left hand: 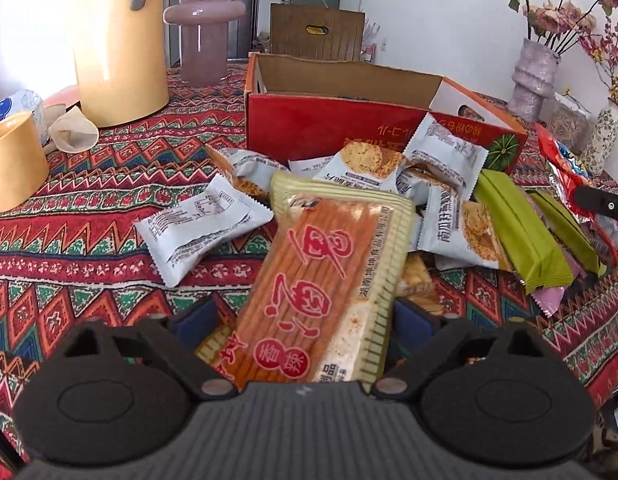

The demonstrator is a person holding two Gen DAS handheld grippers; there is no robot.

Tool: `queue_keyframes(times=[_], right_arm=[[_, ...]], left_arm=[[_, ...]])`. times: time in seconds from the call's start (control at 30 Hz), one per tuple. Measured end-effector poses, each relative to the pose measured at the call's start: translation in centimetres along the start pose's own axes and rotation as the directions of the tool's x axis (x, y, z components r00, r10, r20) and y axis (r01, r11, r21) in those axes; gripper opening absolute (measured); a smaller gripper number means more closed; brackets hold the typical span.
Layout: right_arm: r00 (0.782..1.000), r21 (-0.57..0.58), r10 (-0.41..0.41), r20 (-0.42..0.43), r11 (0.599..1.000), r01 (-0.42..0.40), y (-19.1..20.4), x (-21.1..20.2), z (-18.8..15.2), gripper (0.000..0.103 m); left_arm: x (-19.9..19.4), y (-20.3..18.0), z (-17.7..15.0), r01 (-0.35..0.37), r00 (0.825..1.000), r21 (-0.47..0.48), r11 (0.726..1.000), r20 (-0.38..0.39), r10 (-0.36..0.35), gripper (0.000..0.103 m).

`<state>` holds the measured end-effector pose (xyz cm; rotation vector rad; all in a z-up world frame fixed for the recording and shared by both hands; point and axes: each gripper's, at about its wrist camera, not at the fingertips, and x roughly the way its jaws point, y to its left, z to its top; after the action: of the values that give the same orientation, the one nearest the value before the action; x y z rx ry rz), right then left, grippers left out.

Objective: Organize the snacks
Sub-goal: 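Grasp the orange wafer pack with the left tool while the right tool grasps the red chip bag, then carry both packs into the box and open both tools to release them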

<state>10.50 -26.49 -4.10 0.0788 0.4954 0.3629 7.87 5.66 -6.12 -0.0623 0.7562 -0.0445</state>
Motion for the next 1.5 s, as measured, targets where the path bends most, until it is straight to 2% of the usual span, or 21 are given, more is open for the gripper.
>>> queue_keyframes(times=[0.1,0.3,0.43,0.53,0.67,0.87,1.2,1.5], right_arm=[[1.0,-0.001,-0.001,0.006,1.0,0.001,0.0,-0.2,0.0,0.055],[1.0,0.008,0.004,0.009,1.0,-0.005,-0.1,-0.5,-0.4,0.055],[1.0,0.013,0.004,0.009,1.0,-0.004,-0.2,-0.8,-0.6,0.055],[1.0,0.014,0.007,0.016,1.0,-0.007,-0.1,-1.1,-0.6,0.055],[1.0,0.012,0.011,0.029,1.0,-0.012,0.0,-1.6,-0.5,0.055],[0.999,0.007,0.008,0.049,1.0,-0.009,0.4,-2.4,-0.3,0.055],[0.997,-0.024,0.004,0.074,1.0,-0.002,0.9,-2.0,2.4,0.055],[0.997,-0.062,-0.012,0.082,0.998,0.017,0.9,0.8,6.6,0.055]], left_arm=[[-0.7,0.0,-0.1,0.026,1.0,0.0,1.0,0.012,-0.026,0.07],[-1.5,-0.1,-0.6,0.036,0.999,0.0,0.999,0.034,-0.036,0.05],[-1.9,-0.6,-0.9,-0.015,0.999,0.019,1.0,0.048,0.014,0.048],[-2.3,-0.7,-1.0,-0.009,0.999,0.012,1.0,0.054,0.008,0.044],[-3.1,-1.1,-0.9,-0.055,0.996,0.02,0.998,0.078,0.053,0.044],[-4.5,-1.5,-0.1,-0.051,0.991,0.016,0.999,0.125,0.048,0.044],[-5.4,-2.2,4.1,-0.056,0.978,0.019,0.998,0.2,0.051,0.044],[-4.3,-2.8,9.4,-0.077,0.964,0.031,0.997,0.256,0.067,0.044]])
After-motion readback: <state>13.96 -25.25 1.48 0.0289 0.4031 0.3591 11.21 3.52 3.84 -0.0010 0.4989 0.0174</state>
